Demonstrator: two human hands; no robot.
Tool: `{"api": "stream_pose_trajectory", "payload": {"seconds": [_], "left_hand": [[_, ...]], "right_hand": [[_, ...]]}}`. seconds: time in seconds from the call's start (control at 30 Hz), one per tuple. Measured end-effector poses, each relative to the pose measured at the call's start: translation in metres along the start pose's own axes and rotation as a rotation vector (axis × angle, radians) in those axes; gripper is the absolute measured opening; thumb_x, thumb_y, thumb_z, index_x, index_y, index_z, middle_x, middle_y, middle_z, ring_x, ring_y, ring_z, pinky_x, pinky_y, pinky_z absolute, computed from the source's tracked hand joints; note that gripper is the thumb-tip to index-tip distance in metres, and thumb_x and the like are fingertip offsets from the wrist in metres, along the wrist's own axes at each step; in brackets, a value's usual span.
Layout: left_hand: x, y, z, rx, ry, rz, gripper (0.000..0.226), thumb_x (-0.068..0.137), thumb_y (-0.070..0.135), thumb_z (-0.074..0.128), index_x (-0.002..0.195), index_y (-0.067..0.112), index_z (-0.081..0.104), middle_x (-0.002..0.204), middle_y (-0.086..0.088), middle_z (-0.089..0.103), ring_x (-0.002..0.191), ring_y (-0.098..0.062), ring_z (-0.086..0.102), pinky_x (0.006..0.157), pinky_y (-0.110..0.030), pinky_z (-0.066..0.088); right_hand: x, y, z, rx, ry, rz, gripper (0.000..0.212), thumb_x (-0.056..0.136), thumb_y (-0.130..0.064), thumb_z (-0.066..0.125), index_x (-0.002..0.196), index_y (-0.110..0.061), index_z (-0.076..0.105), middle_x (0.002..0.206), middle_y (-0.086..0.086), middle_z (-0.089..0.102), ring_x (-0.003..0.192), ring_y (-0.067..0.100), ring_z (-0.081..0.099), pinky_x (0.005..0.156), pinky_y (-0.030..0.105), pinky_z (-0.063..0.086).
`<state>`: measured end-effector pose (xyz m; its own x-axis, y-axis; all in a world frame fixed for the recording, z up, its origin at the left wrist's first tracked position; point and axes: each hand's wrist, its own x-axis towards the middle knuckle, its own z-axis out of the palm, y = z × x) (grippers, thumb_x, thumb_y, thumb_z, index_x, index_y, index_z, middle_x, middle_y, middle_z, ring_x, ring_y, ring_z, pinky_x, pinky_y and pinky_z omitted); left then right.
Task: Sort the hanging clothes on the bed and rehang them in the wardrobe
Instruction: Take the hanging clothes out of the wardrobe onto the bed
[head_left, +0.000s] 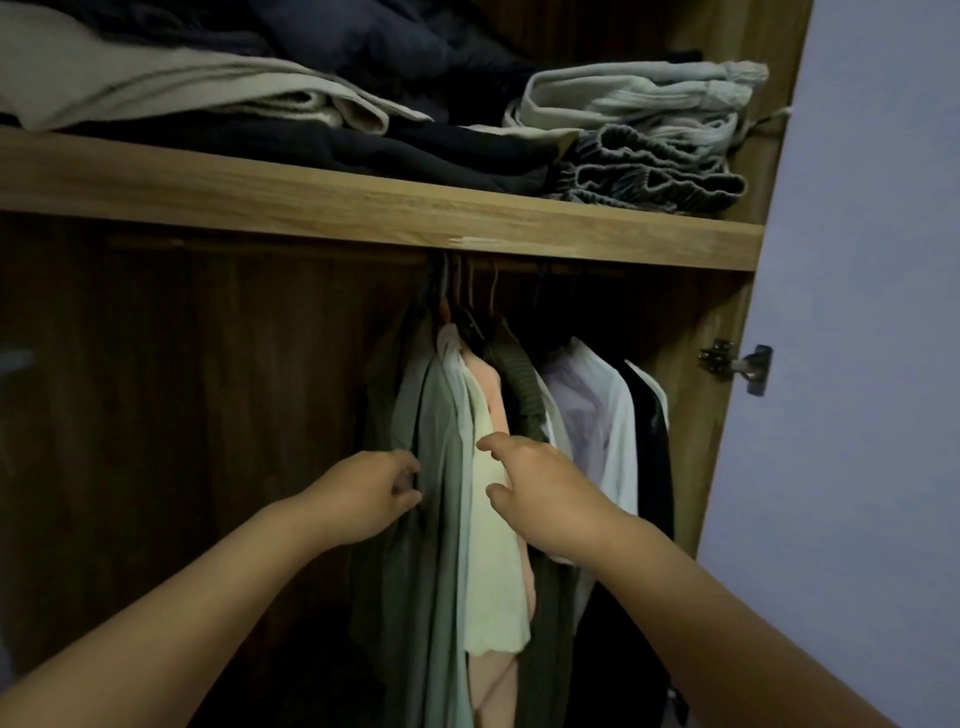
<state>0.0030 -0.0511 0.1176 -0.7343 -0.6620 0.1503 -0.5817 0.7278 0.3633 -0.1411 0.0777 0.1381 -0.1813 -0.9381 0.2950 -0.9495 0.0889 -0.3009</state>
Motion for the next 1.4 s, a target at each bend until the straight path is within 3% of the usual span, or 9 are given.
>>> {"api": "stream_pose_trajectory", "payload": {"seconds": [0.23, 0.43, 0.53, 0.67, 0.77, 0.9, 1.07, 1.2, 1.4], "left_hand": [[0.051, -0.049, -0.026, -0.04, 0.123, 0.011, 0.037, 0.094, 0.028, 0.05, 0.131, 0.02, 0.046, 0.121, 0.001, 0.058, 0.103, -0.011, 0.057, 0.09, -0.026, 0.049], [0.076, -0.09, -0.037, -0.11, 0.175, -0.059, 0.038, 0.095, 0.028, 0.048, 0.133, 0.024, 0.043, 0.119, 0.005, 0.054, 0.1, -0.007, 0.054, 0.083, -0.018, 0.046], [0.083, -0.105, -0.04, -0.145, 0.218, -0.104, 0.038, 0.096, 0.027, 0.047, 0.134, 0.024, 0.042, 0.118, 0.006, 0.053, 0.096, -0.004, 0.052, 0.068, -0.007, 0.038], [0.089, -0.117, -0.046, -0.169, 0.251, -0.162, 0.038, 0.096, 0.026, 0.047, 0.133, 0.023, 0.042, 0.111, 0.008, 0.052, 0.096, -0.004, 0.052, 0.072, -0.011, 0.04], [0.098, -0.122, -0.05, -0.159, 0.305, -0.194, 0.037, 0.096, 0.026, 0.047, 0.133, 0.023, 0.043, 0.109, 0.007, 0.053, 0.094, -0.006, 0.052, 0.073, -0.015, 0.04], [0.106, -0.131, -0.049, -0.171, 0.329, -0.198, 0.036, 0.095, 0.024, 0.049, 0.13, 0.021, 0.046, 0.105, 0.007, 0.053, 0.092, -0.008, 0.054, 0.076, -0.017, 0.041], [0.116, -0.145, -0.058, -0.178, 0.339, -0.194, 0.034, 0.095, 0.024, 0.05, 0.129, 0.022, 0.047, 0.101, 0.01, 0.053, 0.092, -0.006, 0.054, 0.069, -0.013, 0.039], [0.123, -0.152, -0.07, -0.187, 0.337, -0.155, 0.034, 0.095, 0.023, 0.049, 0.129, 0.022, 0.047, 0.104, 0.009, 0.052, 0.095, -0.007, 0.053, 0.078, -0.017, 0.041], [0.134, -0.158, -0.081, -0.216, 0.392, -0.092, 0.036, 0.096, 0.019, 0.046, 0.132, 0.019, 0.046, 0.123, 0.0, 0.056, 0.099, -0.008, 0.052, 0.075, -0.016, 0.039]], "right_hand": [[0.102, -0.026, 0.024, 0.15, 0.143, -0.007, 0.059, 0.096, -0.015, 0.047, 0.148, -0.018, 0.022, 0.152, 0.001, 0.028, 0.139, 0.013, 0.027, 0.111, 0.022, 0.022], [0.159, -0.028, 0.05, 0.094, 0.154, 0.012, 0.066, 0.096, -0.012, 0.044, 0.15, -0.013, 0.006, 0.158, 0.005, 0.007, 0.146, 0.015, 0.006, 0.115, 0.022, 0.004], [0.179, -0.025, 0.061, 0.078, 0.182, 0.051, 0.067, 0.094, -0.013, 0.047, 0.15, -0.013, 0.009, 0.157, 0.008, 0.01, 0.145, 0.02, 0.008, 0.118, 0.027, 0.006], [0.196, -0.025, 0.067, 0.078, 0.262, 0.051, 0.06, 0.089, -0.011, 0.049, 0.145, -0.013, 0.026, 0.148, 0.009, 0.029, 0.138, 0.024, 0.025, 0.115, 0.032, 0.021], [0.209, -0.029, 0.067, 0.327, 0.273, 0.008, 0.057, 0.089, -0.006, 0.051, 0.142, -0.012, 0.032, 0.141, 0.006, 0.039, 0.133, 0.022, 0.034, 0.111, 0.027, 0.028], [0.22, -0.038, 0.069, 0.838, 0.188, 0.099, 0.055, 0.088, -0.004, 0.055, 0.138, -0.02, 0.036, 0.124, -0.002, 0.053, 0.12, 0.019, 0.049, 0.092, 0.021, 0.039], [0.237, -0.049, 0.088, 1.316, 0.125, 0.207, 0.079, 0.086, 0.006, 0.054, 0.147, -0.031, 0.019, 0.137, 0.006, 0.048, 0.122, 0.026, 0.049, 0.105, 0.047, 0.042], [0.242, -0.055, 0.086, 1.538, 0.172, 0.212, 0.077, 0.084, 0.02, 0.039, 0.142, -0.031, 0.032, 0.13, 0.011, 0.054, 0.115, 0.029, 0.055, 0.098, 0.051, 0.046], [0.236, -0.066, 0.057, 1.854, 0.147, 0.038, 0.08, 0.074, 0.029, 0.023, 0.133, -0.018, 0.049, 0.115, 0.02, 0.063, 0.092, 0.032, 0.066, 0.071, 0.041, 0.058]]}}
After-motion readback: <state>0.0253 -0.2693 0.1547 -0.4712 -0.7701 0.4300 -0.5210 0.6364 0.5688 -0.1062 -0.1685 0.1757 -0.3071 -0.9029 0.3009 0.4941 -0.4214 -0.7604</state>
